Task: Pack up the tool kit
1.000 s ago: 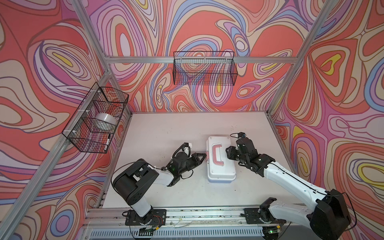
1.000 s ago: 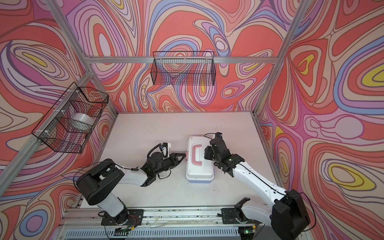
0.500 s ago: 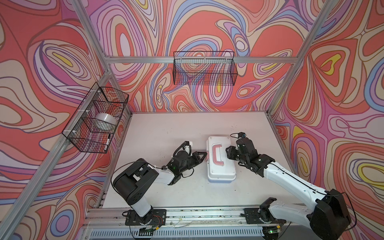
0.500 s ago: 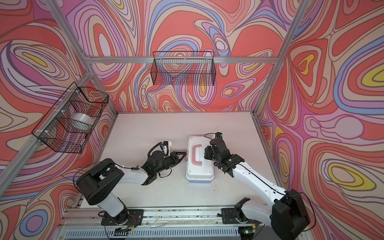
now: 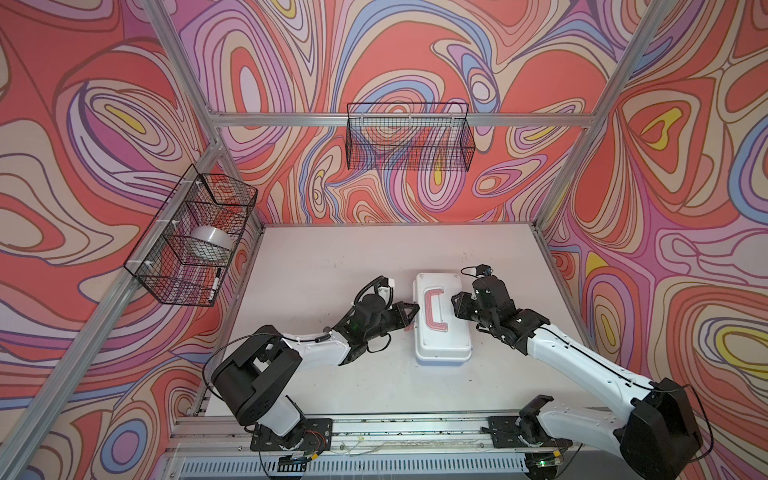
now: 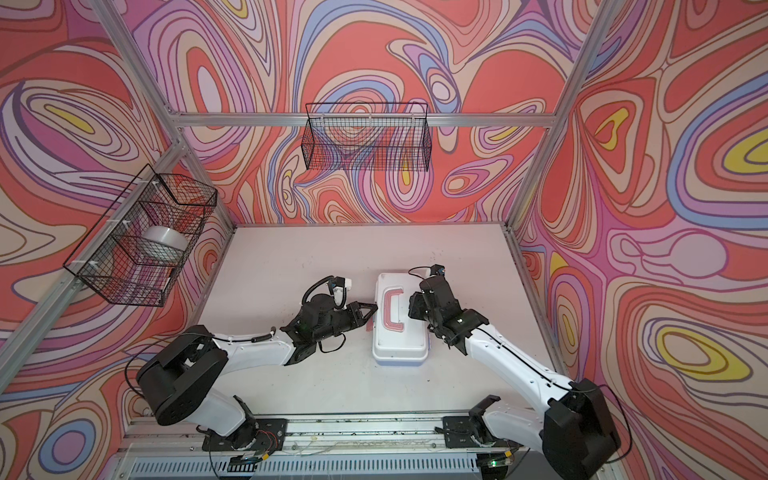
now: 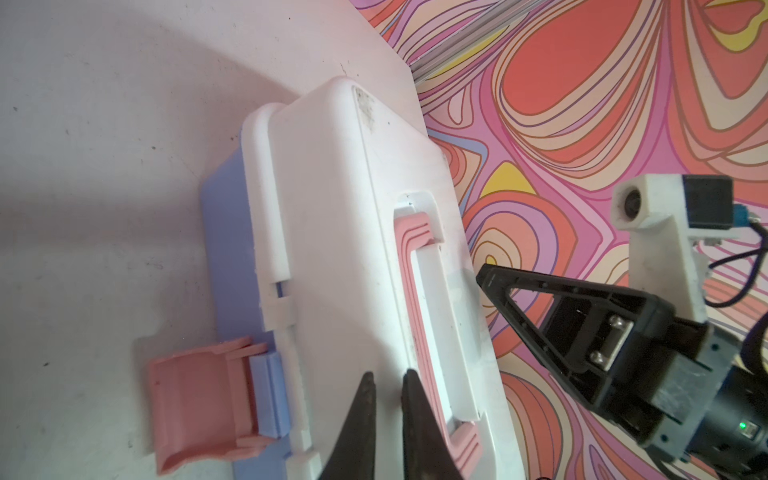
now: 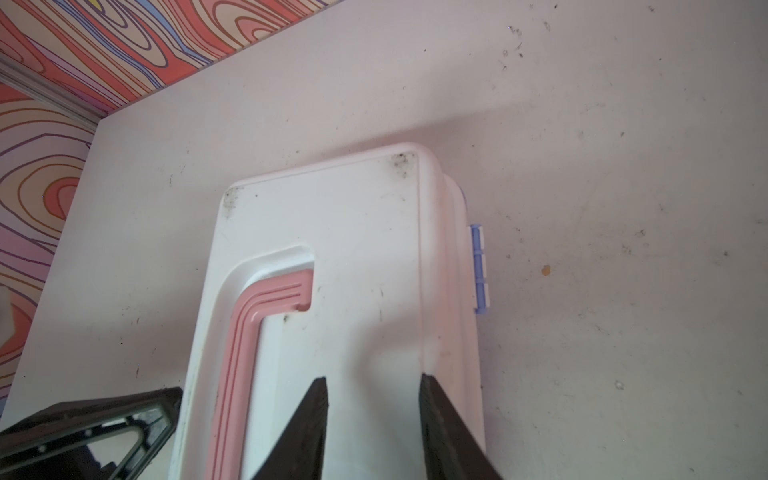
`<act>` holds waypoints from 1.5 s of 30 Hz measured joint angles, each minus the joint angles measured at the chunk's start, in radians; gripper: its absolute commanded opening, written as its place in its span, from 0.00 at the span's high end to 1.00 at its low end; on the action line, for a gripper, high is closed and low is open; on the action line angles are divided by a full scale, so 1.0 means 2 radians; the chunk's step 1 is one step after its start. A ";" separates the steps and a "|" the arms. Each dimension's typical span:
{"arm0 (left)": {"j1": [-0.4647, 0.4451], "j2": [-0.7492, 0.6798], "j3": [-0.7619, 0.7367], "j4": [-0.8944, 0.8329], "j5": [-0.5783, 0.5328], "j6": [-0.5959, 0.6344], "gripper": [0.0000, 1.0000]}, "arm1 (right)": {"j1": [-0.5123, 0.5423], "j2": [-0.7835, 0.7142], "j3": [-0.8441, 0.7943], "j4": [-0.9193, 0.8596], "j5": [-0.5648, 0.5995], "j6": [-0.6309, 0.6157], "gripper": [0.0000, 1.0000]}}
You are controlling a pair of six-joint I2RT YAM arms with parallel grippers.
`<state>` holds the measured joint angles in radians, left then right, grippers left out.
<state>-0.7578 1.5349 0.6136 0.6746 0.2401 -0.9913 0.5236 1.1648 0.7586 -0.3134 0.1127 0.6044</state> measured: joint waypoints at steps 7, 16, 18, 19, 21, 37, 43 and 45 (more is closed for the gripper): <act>-0.011 -0.092 0.003 -0.173 -0.080 0.075 0.29 | 0.000 -0.005 0.001 -0.009 -0.003 -0.001 0.60; -0.038 -0.118 -0.031 -0.267 -0.167 0.136 0.21 | 0.001 0.002 0.014 -0.027 -0.008 -0.006 0.59; -0.036 -0.094 -0.035 -0.264 -0.163 0.141 0.21 | 0.001 0.002 0.016 -0.030 -0.008 -0.006 0.59; -0.035 -0.083 -0.037 -0.256 -0.156 0.143 0.21 | 0.001 0.002 0.016 -0.032 -0.008 -0.005 0.59; -0.025 -0.069 -0.051 -0.222 -0.130 0.141 0.21 | 0.001 0.001 0.016 -0.035 -0.008 -0.004 0.59; 0.049 0.116 -0.097 0.139 0.102 -0.015 0.47 | 0.001 -0.008 0.021 -0.058 -0.017 0.008 0.60; 0.049 0.150 -0.084 0.172 0.116 -0.039 0.53 | 0.001 0.000 0.026 -0.058 -0.013 0.005 0.61; 0.049 0.151 -0.084 0.173 0.115 -0.042 0.58 | 0.001 0.003 0.028 -0.059 -0.012 0.005 0.61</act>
<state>-0.6590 1.8378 0.4446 1.0206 0.4694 -1.0748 0.5259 1.1702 0.8150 -0.4313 0.0895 0.6140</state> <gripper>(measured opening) 0.461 0.392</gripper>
